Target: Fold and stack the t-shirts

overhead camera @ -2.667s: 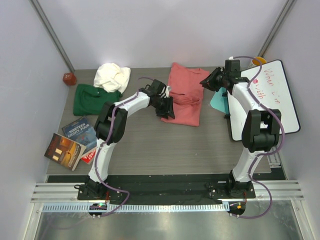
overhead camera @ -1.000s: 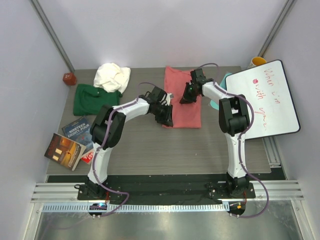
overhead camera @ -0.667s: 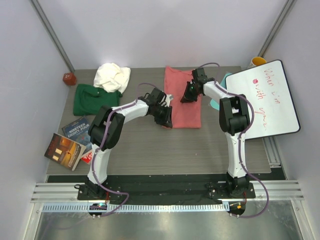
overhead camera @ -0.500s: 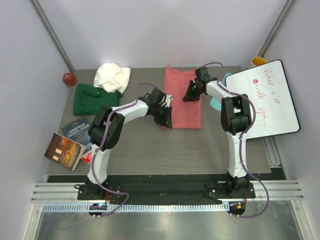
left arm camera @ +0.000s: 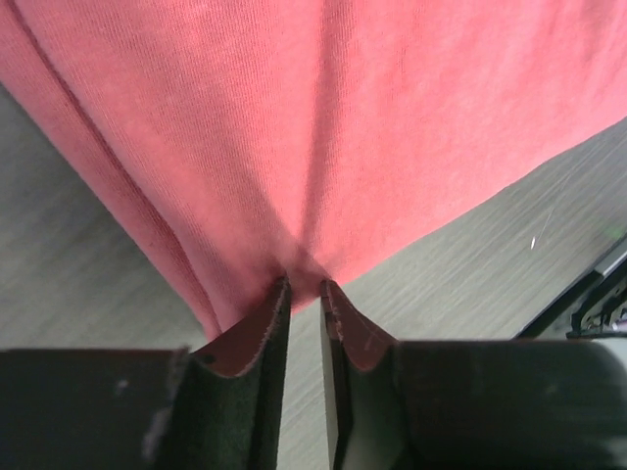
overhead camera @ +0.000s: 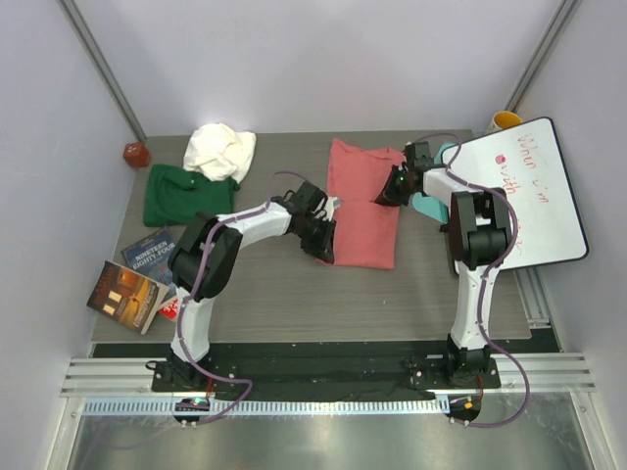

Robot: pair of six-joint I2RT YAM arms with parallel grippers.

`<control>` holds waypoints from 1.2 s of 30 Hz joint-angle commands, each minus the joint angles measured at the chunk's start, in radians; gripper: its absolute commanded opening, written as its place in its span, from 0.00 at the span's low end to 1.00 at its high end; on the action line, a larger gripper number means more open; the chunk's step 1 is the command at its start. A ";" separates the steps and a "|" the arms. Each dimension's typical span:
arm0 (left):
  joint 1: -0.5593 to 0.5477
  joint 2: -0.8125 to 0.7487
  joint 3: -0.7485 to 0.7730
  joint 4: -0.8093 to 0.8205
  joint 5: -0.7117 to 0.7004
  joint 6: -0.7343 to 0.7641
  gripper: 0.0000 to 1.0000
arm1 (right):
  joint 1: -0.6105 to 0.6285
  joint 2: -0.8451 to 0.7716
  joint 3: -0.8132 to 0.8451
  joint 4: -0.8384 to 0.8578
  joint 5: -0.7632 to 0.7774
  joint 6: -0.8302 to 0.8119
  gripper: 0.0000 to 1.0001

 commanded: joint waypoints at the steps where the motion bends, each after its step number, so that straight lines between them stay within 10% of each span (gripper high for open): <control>1: -0.046 0.014 -0.107 -0.205 -0.073 0.014 0.20 | -0.001 -0.051 -0.067 0.060 0.002 -0.041 0.14; 8: -0.088 -0.084 -0.184 -0.240 -0.079 -0.027 0.27 | -0.006 -0.051 0.051 0.063 -0.058 -0.018 0.28; 15: -0.102 -0.236 -0.178 -0.319 -0.154 -0.087 0.54 | -0.032 -0.219 0.019 0.019 -0.055 -0.018 0.34; 26: -0.067 -0.270 0.092 -0.406 -0.265 -0.092 0.73 | -0.041 -0.638 -0.462 -0.050 -0.101 0.030 0.44; 36: 0.094 -0.259 -0.133 -0.293 -0.173 -0.092 0.73 | -0.039 -0.864 -0.781 -0.182 -0.188 0.013 0.47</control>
